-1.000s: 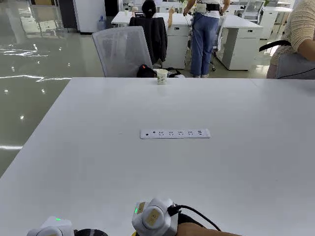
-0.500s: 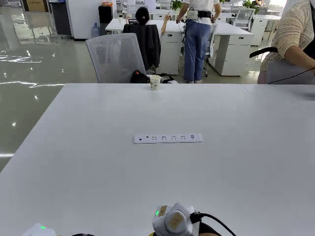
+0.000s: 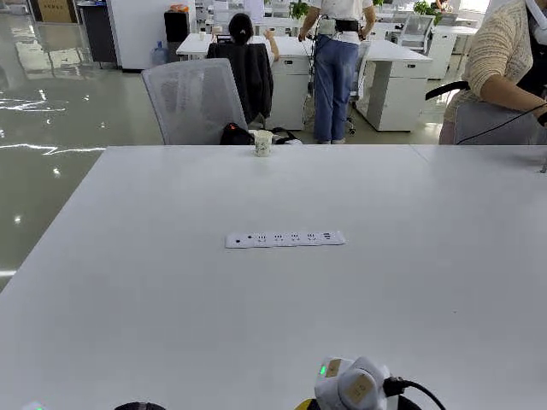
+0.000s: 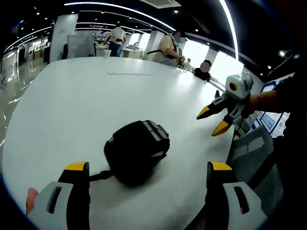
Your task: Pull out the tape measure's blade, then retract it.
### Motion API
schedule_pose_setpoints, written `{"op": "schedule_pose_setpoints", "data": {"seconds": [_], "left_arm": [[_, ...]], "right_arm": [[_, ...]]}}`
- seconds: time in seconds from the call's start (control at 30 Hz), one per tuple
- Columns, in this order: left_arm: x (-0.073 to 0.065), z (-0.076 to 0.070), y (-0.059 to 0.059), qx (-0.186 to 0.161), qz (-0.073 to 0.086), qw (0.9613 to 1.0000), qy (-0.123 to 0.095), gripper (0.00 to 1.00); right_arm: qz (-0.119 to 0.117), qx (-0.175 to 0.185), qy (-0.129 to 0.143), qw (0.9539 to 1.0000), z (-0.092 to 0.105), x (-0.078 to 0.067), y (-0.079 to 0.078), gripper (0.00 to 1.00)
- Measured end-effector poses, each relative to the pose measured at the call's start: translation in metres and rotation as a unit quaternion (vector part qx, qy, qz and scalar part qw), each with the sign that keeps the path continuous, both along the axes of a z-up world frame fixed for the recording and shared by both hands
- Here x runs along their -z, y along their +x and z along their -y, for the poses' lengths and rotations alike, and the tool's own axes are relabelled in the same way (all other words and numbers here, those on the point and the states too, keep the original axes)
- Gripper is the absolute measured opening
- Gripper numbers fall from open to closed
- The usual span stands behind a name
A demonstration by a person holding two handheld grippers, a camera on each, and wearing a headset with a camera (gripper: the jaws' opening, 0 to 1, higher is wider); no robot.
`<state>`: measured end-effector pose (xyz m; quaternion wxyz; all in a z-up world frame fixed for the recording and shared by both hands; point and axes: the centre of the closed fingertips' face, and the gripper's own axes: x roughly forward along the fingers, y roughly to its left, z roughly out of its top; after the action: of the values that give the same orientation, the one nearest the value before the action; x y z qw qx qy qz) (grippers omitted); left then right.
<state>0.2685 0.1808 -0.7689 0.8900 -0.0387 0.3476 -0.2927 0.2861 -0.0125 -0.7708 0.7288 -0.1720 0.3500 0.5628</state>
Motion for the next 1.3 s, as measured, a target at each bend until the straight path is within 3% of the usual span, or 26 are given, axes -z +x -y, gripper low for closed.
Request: {"op": "schedule_pose_setpoints", "data": {"seconds": [0.23,0.5,0.63,0.77,0.97,1.3], "left_arm": [[-0.007,-0.015,-0.008,0.018,0.009,0.9994,0.028,0.99],[-0.01,-0.03,-0.018,0.026,-0.001,0.9991,0.032,0.99],[-0.009,-0.035,-0.021,0.034,-0.001,0.9982,0.05,0.99],[-0.014,-0.035,-0.021,0.032,0.001,0.9985,0.045,0.99],[-0.012,-0.036,-0.022,0.037,0.0,0.9982,0.046,0.99],[-0.012,-0.039,-0.024,0.036,-0.001,0.9982,0.049,0.99]], "right_arm": [[0.0,0.021,-0.009,0.9997,0.038,0.003,-0.003,0.5],[0.005,0.031,-0.016,0.9994,0.071,0.003,-0.006,0.56],[0.01,0.041,-0.015,0.999,0.085,0.0,-0.004,0.59],[0.02,0.04,-0.019,0.9988,0.101,0.002,-0.004,0.65],[0.008,0.055,-0.018,0.9983,0.122,0.007,-0.008,0.76],[0.006,0.091,-0.027,0.9955,0.161,0.006,-0.007,0.83]]}}
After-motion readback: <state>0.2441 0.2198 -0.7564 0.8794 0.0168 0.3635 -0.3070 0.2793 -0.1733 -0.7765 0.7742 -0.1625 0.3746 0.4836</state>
